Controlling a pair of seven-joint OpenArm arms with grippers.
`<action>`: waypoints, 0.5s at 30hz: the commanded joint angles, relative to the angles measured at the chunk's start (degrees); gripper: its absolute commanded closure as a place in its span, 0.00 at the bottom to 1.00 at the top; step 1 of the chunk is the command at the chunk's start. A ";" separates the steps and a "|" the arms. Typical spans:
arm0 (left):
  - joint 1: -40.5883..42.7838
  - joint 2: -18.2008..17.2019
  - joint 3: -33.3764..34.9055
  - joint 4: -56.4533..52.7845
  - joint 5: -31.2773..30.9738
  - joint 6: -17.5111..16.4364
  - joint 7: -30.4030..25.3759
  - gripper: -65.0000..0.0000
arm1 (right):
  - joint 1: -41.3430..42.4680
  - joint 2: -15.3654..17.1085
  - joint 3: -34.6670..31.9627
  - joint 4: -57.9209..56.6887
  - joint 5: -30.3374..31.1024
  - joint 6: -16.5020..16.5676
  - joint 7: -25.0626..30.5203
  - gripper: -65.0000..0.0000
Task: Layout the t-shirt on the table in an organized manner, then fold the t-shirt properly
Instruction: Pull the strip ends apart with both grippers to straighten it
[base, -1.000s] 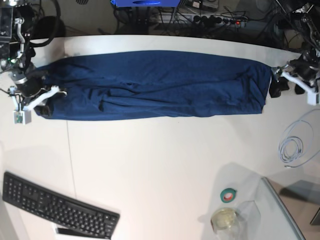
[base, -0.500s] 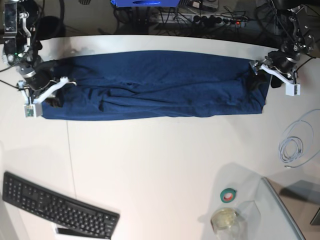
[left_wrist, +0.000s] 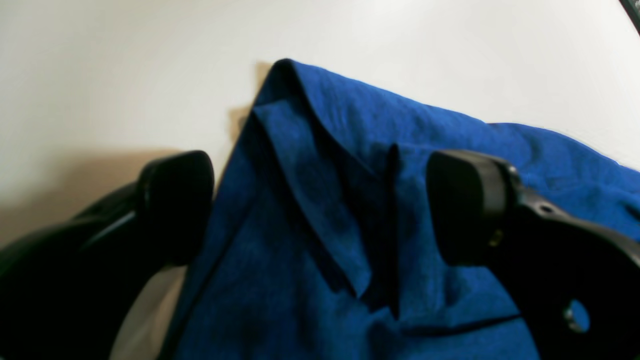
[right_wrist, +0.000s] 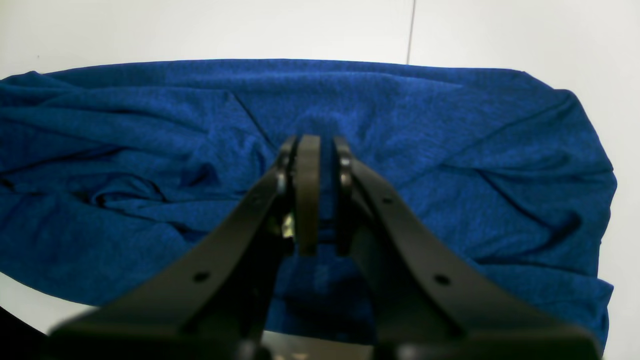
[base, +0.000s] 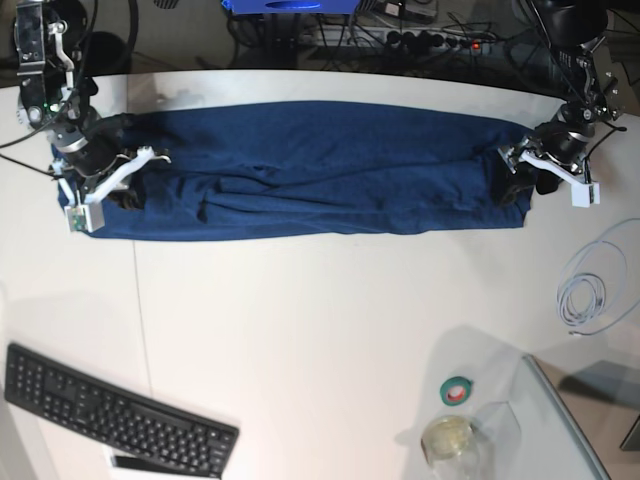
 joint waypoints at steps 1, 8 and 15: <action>0.25 0.12 1.53 -0.01 1.78 -0.03 3.25 0.04 | 0.36 0.50 0.50 0.88 0.24 0.25 1.34 0.93; 1.04 0.29 3.64 -0.19 1.96 -0.03 3.42 0.14 | 0.36 0.24 0.50 0.88 0.24 0.25 1.34 0.93; 1.21 0.20 3.73 -0.19 1.96 -0.03 3.60 0.68 | 0.36 0.24 0.76 0.88 0.24 0.25 1.34 0.93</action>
